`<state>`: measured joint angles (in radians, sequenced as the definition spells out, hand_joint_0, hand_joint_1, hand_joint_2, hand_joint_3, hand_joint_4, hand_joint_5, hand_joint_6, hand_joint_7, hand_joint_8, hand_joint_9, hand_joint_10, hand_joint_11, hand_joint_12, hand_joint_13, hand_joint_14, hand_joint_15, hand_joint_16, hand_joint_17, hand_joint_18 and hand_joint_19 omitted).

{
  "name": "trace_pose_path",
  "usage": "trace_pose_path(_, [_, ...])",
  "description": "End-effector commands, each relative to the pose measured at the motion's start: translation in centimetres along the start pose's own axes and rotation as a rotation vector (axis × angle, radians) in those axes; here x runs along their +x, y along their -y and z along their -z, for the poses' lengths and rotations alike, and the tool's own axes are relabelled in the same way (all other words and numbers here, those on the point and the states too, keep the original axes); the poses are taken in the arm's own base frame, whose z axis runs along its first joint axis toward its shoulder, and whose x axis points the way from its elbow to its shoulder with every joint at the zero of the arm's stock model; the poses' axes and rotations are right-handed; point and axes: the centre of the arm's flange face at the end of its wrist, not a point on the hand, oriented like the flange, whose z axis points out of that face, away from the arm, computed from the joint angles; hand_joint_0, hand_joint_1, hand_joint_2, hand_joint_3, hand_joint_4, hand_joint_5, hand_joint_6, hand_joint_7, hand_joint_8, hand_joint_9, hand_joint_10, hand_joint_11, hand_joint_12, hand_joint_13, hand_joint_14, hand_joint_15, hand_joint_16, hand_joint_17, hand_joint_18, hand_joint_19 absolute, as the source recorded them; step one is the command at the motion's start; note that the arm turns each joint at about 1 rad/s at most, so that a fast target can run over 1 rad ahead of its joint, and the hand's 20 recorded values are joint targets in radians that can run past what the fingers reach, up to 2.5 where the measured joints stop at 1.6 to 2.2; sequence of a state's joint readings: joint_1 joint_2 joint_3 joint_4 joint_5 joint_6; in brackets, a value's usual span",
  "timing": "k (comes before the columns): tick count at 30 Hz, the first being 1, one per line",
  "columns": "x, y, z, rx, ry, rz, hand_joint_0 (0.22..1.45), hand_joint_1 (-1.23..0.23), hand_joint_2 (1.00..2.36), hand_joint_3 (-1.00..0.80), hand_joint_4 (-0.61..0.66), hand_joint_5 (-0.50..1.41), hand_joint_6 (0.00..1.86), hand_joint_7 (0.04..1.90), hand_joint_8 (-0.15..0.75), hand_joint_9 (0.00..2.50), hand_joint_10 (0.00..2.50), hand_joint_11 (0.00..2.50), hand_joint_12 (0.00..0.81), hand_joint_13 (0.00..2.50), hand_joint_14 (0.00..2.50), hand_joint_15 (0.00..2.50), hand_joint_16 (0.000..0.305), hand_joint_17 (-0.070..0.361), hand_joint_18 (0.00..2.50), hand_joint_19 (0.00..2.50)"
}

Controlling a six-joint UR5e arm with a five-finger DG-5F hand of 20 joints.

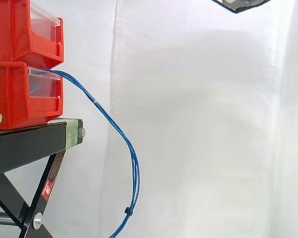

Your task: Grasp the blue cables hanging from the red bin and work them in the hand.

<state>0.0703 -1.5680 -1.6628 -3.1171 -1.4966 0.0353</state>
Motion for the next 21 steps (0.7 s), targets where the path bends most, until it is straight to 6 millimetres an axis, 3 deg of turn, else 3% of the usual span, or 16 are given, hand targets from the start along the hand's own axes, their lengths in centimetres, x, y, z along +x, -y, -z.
trace_pose_path(1, [0.02, -0.01, 0.0, 0.0, -0.001, 0.0, 0.8, -0.59, 1.01, -0.75, 0.24, -0.08, 0.01, 0.77, 0.321, 0.51, 0.01, 0.43, 0.436, 0.51, 0.02, 0.52, 0.062, 0.138, 0.53, 0.68])
trace_pose_path(21, [0.02, 0.21, 0.05, 0.01, -0.002, 0.01, 0.8, -0.59, 1.01, -0.75, 0.24, -0.07, 0.01, 0.78, 0.321, 0.52, 0.01, 0.45, 0.436, 0.52, 0.02, 0.52, 0.062, 0.139, 0.53, 0.68])
